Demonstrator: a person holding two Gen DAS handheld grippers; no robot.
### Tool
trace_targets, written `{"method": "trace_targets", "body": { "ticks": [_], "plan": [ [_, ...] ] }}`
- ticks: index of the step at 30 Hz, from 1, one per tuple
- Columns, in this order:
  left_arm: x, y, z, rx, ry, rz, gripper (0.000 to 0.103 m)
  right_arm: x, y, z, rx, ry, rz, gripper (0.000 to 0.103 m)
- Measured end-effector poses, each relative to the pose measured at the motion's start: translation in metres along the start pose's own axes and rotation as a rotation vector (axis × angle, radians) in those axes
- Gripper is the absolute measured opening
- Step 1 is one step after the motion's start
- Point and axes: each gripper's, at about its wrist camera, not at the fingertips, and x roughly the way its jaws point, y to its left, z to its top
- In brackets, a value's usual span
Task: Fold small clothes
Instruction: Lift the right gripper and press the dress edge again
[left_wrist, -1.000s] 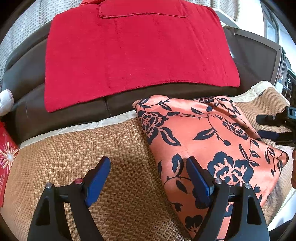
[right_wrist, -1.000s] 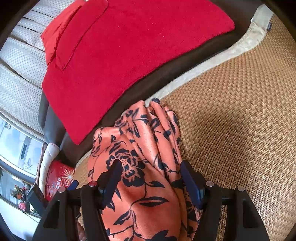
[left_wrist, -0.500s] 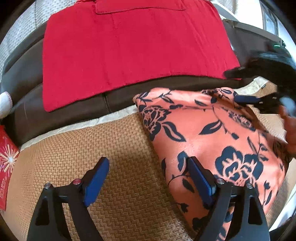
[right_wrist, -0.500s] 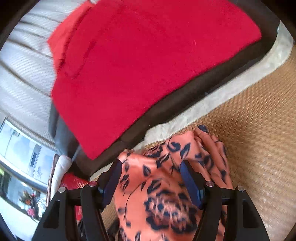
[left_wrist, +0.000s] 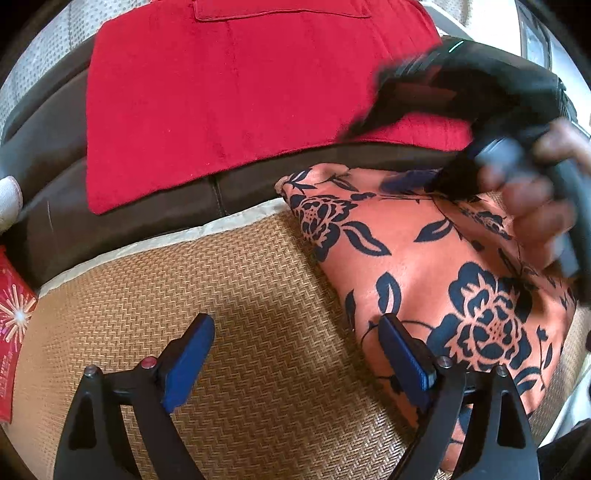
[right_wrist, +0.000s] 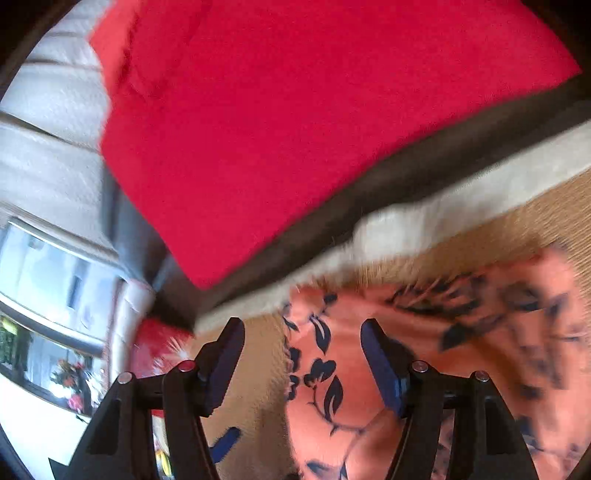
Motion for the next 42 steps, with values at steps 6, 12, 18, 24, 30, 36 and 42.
{"method": "trace_targets", "body": {
  "ticks": [6, 12, 18, 24, 30, 36, 42],
  "plan": [
    [-0.005, -0.003, 0.0, 0.02, -0.017, 0.012, 0.09, 0.016, -0.002, -0.005, -0.002, 0.038, -0.084, 0.066],
    [-0.009, -0.008, 0.001, 0.022, -0.033, 0.02, 0.09, -0.07, -0.006, -0.036, -0.019, -0.114, -0.058, 0.07],
    [-0.02, -0.02, 0.0, 0.045, -0.049, 0.045, 0.09, -0.14, -0.038, -0.078, 0.008, -0.236, -0.128, 0.074],
    [-0.021, -0.027, 0.002, 0.056, -0.056, 0.073, 0.09, -0.162, -0.092, -0.095, 0.112, -0.224, -0.138, 0.074],
    [-0.015, -0.029, 0.005, 0.047, -0.052, 0.08, 0.09, -0.158, -0.115, -0.09, 0.143, -0.166, -0.083, 0.074],
    [-0.011, -0.027, 0.007, 0.031, -0.05, 0.069, 0.09, -0.152, -0.131, -0.082, 0.158, -0.131, -0.062, 0.074],
    [-0.009, -0.023, 0.012, 0.0, -0.047, 0.04, 0.09, -0.145, -0.142, -0.071, 0.166, -0.109, -0.063, 0.074]
  ]
}}
